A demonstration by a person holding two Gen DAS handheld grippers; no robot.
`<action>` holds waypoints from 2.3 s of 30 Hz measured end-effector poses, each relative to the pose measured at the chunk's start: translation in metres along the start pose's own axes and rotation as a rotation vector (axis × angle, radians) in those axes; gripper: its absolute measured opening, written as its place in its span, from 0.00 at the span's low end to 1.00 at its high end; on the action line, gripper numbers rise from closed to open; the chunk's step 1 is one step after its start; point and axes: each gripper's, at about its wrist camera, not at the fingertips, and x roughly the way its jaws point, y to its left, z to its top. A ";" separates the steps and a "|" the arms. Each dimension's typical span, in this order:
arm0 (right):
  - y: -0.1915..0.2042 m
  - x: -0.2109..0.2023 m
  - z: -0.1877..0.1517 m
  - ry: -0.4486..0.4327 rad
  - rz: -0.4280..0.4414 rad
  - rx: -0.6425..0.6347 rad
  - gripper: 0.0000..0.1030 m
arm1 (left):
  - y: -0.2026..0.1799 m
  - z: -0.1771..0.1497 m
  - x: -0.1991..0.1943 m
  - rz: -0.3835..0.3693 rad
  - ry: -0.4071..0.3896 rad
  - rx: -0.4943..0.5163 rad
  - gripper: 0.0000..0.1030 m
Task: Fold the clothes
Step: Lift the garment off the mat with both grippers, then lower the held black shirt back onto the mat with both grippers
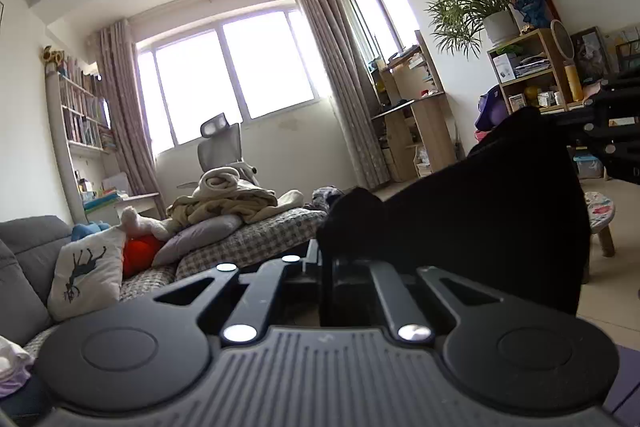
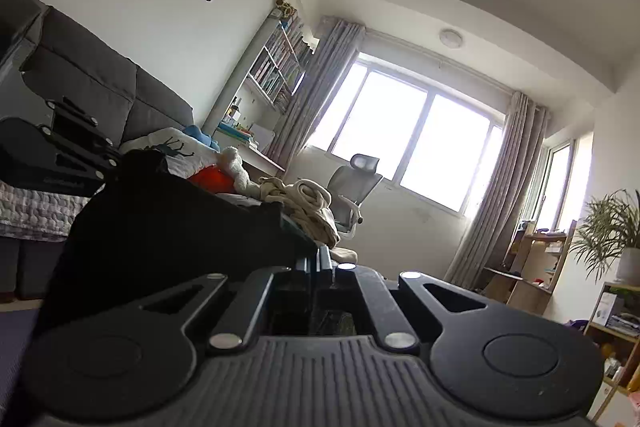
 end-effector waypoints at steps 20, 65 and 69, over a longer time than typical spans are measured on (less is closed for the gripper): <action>0.054 0.080 -0.148 0.374 0.103 0.005 0.01 | -0.049 -0.147 0.105 -0.177 0.414 -0.062 0.05; 0.117 0.427 -0.410 0.904 0.194 0.276 0.42 | -0.013 -0.367 0.468 -0.051 0.957 -0.255 0.84; 0.115 0.388 -0.398 0.907 0.214 0.282 0.42 | -0.003 -0.360 0.424 -0.064 0.967 -0.332 0.87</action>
